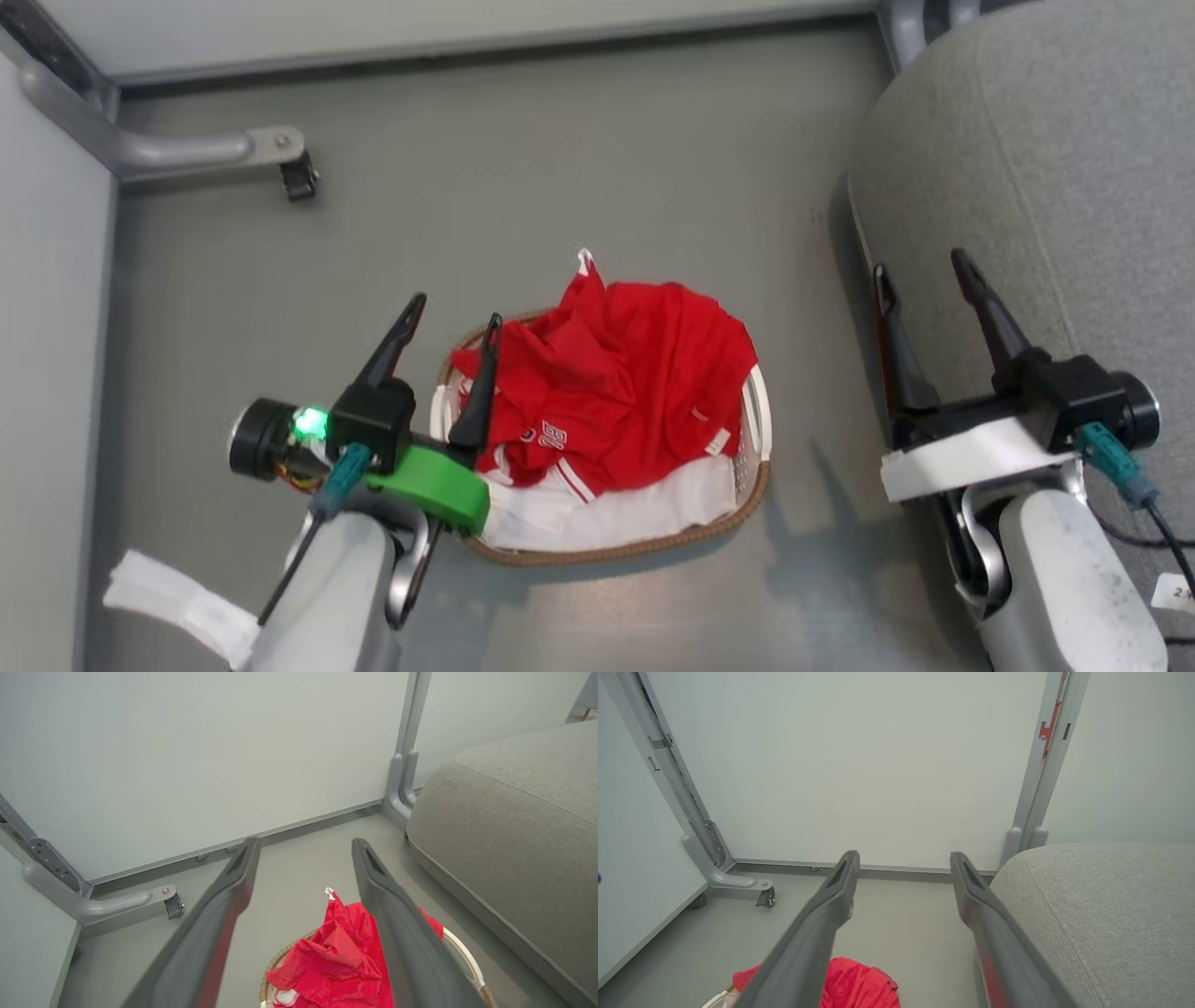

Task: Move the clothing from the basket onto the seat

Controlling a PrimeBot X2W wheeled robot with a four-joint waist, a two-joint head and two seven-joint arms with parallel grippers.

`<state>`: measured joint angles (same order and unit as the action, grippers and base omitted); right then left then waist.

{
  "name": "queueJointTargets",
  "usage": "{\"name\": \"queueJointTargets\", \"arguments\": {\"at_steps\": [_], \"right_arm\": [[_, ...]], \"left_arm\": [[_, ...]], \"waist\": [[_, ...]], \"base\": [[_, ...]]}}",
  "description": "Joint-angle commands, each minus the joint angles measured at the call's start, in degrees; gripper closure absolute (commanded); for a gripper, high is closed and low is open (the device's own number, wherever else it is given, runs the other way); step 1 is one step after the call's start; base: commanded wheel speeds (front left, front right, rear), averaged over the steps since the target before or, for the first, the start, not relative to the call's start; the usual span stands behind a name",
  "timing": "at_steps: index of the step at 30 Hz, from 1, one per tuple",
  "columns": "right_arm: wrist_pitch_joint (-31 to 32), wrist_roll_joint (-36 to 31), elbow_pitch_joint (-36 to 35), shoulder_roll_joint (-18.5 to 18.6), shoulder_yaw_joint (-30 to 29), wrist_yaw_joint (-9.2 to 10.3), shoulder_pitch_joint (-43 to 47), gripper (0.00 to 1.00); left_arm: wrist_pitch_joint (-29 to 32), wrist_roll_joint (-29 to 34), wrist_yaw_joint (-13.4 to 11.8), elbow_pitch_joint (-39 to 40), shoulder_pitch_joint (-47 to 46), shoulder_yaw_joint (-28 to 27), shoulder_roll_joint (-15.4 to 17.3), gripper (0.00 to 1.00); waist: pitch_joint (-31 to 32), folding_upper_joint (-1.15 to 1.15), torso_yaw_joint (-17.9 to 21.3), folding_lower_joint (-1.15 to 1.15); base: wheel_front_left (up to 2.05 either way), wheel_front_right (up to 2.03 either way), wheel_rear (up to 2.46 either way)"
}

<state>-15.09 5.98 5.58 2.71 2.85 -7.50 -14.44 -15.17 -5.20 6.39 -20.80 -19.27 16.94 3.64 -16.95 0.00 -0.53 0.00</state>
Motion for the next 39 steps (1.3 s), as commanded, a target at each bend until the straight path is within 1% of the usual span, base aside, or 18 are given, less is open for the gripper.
{"name": "queueJointTargets", "arguments": {"at_steps": [1, 5, 9, 16, 23, 31, 32, 33, 34, 35, 39], "right_arm": [[-0.1, 0.4, -0.7, 0.3, -0.2, 0.02, -2.0, 0.00], [-0.1, 1.4, -2.0, 0.3, 0.2, 0.02, -5.0, 0.00], [-0.1, 2.5, -3.0, 0.3, 0.7, 0.02, -6.8, 0.00], [-0.1, 4.0, -4.0, 0.2, 1.8, 0.02, -8.8, 0.00], [-0.1, 5.6, -4.8, 0.2, 3.3, 0.02, -10.2, 0.00], [-0.1, 6.7, -4.4, 0.2, 4.8, 0.02, -11.0, 0.00], [-0.1, 6.8, -4.4, 0.2, 5.0, 0.02, -11.1, 0.00], [-0.1, 6.7, -4.4, 0.2, 5.2, 0.02, -11.2, 0.00], [-0.1, 6.8, -4.4, 0.3, 5.3, 0.02, -11.3, 0.00], [-0.1, 6.8, -4.4, 0.3, 5.3, 0.02, -11.4, 0.00], [-0.1, 6.2, -4.0, 0.3, 4.7, 0.02, -11.0, 0.00]], "left_arm": [[0.0, 1.1, 0.2, -1.9, -3.2, 0.3, 0.9, 0.00], [0.0, 1.7, 0.6, -8.3, -8.4, 1.0, 2.0, 0.00], [0.0, 2.7, 0.8, -14.5, -12.8, 2.9, 2.8, 0.00], [0.0, 4.8, 1.1, -24.3, -20.0, 6.0, 4.1, 0.00], [1.6, 6.3, -1.3, -34.6, -27.2, 6.6, 5.3, 0.00], [4.2, 6.4, -2.4, -42.1, -32.3, 7.2, 5.1, 0.00], [4.4, 6.2, -2.4, -42.9, -32.7, 7.3, 5.1, 0.16], [4.2, 6.1, -2.4, -43.4, -33.1, 7.4, 5.0, 0.52], [3.9, 5.9, -2.3, -43.8, -33.4, 7.4, 4.9, 0.73], [3.6, 5.8, -2.2, -44.1, -33.6, 7.4, 4.9, 1.00], [1.9, 4.8, -1.5, -44.8, -33.3, 7.6, 4.1, 1.00]], "waist": [[-10.1, 0.00, 4.0, 0.00], [-14.9, 0.00, 6.7, 0.00], [-18.8, 0.00, 9.2, 0.00], [-23.8, 0.00, 12.6, 0.00], [-27.1, 0.00, 14.9, 0.00], [-28.4, 0.00, 15.7, 0.00], [-28.5, 0.00, 15.8, 0.00], [-28.5, 0.00, 15.9, 0.00], [-28.5, 0.00, 15.9, 0.00], [-28.4, 0.00, 15.9, 0.00], [-27.3, 0.00, 15.0, 0.00]], "base": [[0.00, 0.00, 0.00], [0.00, 0.00, 0.00], [0.00, 0.00, 0.00], [0.00, 0.00, 0.00], [0.00, 0.00, 0.00], [0.00, 0.00, 0.00], [0.00, 0.00, 0.00], [0.00, 0.00, 0.00], [0.00, 0.00, 0.00], [0.00, 0.00, 0.00], [0.00, 0.00, 0.00]]}}
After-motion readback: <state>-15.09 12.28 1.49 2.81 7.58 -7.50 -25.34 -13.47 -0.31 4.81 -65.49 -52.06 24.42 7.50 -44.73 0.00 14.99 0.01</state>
